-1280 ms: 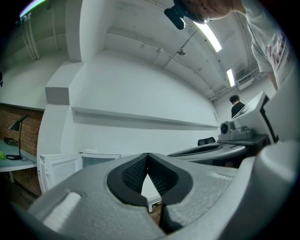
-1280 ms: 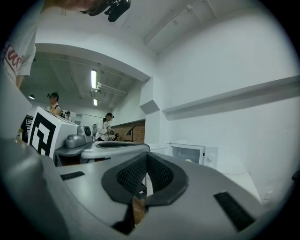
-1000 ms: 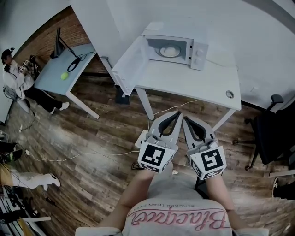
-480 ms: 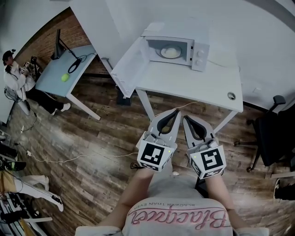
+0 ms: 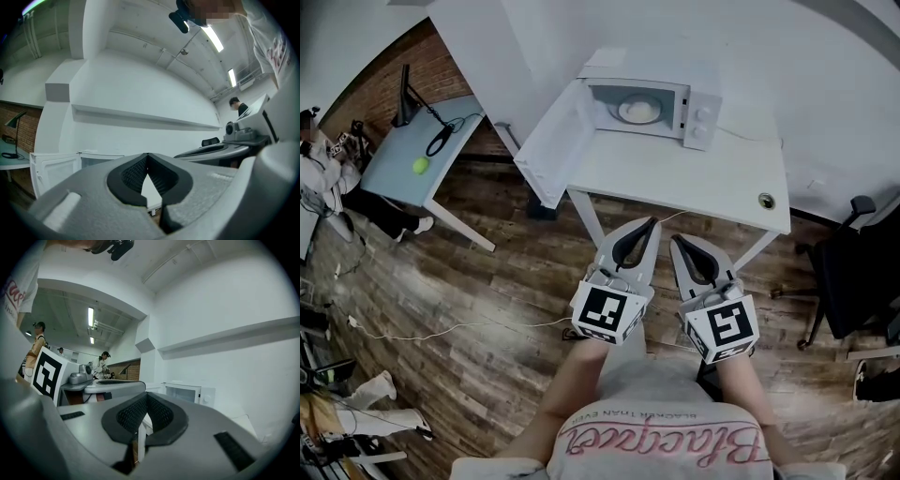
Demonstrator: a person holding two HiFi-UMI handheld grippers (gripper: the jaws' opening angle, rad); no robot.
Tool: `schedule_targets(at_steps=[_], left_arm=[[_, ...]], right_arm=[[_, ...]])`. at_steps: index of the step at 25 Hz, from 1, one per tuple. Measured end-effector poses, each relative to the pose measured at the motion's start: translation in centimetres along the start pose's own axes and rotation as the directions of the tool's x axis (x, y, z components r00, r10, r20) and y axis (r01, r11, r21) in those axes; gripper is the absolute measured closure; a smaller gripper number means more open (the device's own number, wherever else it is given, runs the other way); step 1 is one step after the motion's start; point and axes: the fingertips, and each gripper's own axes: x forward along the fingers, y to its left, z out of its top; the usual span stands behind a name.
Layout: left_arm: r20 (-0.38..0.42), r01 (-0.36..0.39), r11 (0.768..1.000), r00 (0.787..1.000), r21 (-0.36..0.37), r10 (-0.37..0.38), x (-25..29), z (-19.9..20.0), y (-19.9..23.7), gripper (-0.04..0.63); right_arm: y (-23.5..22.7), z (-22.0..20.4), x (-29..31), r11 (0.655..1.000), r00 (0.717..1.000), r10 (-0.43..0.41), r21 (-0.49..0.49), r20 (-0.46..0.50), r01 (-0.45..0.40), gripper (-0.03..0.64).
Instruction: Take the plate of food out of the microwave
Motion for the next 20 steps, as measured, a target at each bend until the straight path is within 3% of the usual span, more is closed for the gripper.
schedule_targets(at_steps=[20], left_arm=[[0.009,0.013,0.999,1.000,-0.031,-0.013,6.1,-2.1,8.4,0.592]], right_arm=[[-3.6,-1.1,9.8,1.000,0.999,-0.011,-0.013,-0.044,0.010,0.606]])
